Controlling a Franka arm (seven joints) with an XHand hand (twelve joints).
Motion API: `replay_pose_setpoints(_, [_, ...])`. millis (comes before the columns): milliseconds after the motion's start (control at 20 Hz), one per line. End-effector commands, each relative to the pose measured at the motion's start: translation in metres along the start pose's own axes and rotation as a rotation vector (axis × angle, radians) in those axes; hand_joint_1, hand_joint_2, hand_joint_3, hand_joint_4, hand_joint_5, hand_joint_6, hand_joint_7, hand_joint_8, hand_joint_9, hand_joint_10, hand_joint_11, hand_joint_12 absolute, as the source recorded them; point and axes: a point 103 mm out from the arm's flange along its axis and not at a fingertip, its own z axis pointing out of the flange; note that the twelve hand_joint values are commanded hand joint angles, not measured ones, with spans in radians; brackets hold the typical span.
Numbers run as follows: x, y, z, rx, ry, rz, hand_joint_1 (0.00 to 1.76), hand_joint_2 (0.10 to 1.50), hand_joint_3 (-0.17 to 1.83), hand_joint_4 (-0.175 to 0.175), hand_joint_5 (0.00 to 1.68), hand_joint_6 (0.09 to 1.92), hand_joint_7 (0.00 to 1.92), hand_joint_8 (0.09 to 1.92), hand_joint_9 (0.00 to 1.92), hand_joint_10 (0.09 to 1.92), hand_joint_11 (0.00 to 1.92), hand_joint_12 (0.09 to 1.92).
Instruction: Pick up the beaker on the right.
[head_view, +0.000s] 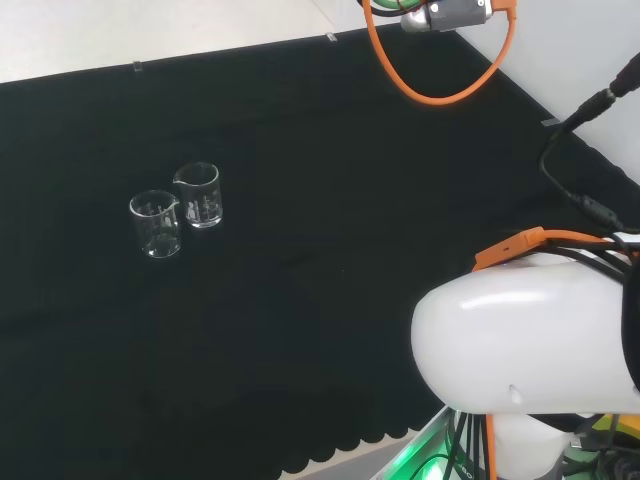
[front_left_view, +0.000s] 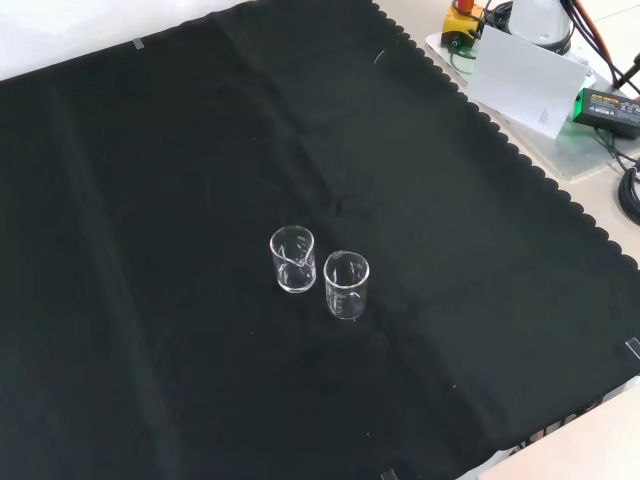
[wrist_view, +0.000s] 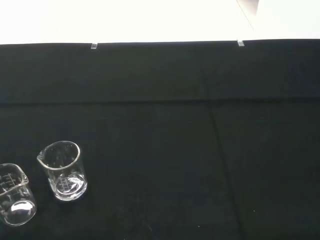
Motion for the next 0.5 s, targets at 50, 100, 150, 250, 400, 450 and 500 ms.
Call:
replay_pose_setpoints(50, [0.006, 0.001, 0.0, -0.006, -0.015, -0.005, 0.01, 1.23, 0.55, -0.046, 0.14, 0.31, 0.08, 0.61, 0.17, 0.72, 0.0, 1.11])
replay_pose_setpoints(100, [0.011, 0.001, 0.0, -0.005, -0.019, -0.008, 0.01, 1.28, 0.45, -0.043, 0.17, 0.24, 0.08, 0.6, 0.16, 0.72, 0.0, 1.11])
replay_pose_setpoints(150, [0.015, 0.002, 0.001, -0.004, -0.022, -0.009, 0.0, 1.31, 0.39, -0.042, 0.18, 0.19, 0.09, 0.59, 0.16, 0.72, 0.0, 1.11])
replay_pose_setpoints(250, [0.019, 0.003, 0.002, 0.002, -0.024, -0.012, 0.0, 1.35, 0.31, -0.04, 0.21, 0.12, 0.09, 0.58, 0.16, 0.72, 0.0, 1.11])
replay_pose_setpoints(400, [0.027, 0.007, 0.006, 0.015, -0.029, -0.013, 0.0, 1.36, 0.28, -0.04, 0.22, 0.1, 0.1, 0.58, 0.16, 0.72, 0.0, 1.1])
replay_pose_setpoints(450, [0.028, 0.008, 0.008, 0.02, -0.032, -0.013, 0.0, 1.36, 0.27, -0.04, 0.22, 0.09, 0.1, 0.58, 0.16, 0.72, 0.0, 1.1])
replay_pose_setpoints(500, [0.03, 0.01, 0.009, 0.024, -0.034, -0.011, 0.0, 1.36, 0.27, -0.04, 0.22, 0.09, 0.1, 0.58, 0.16, 0.72, 0.0, 1.1])
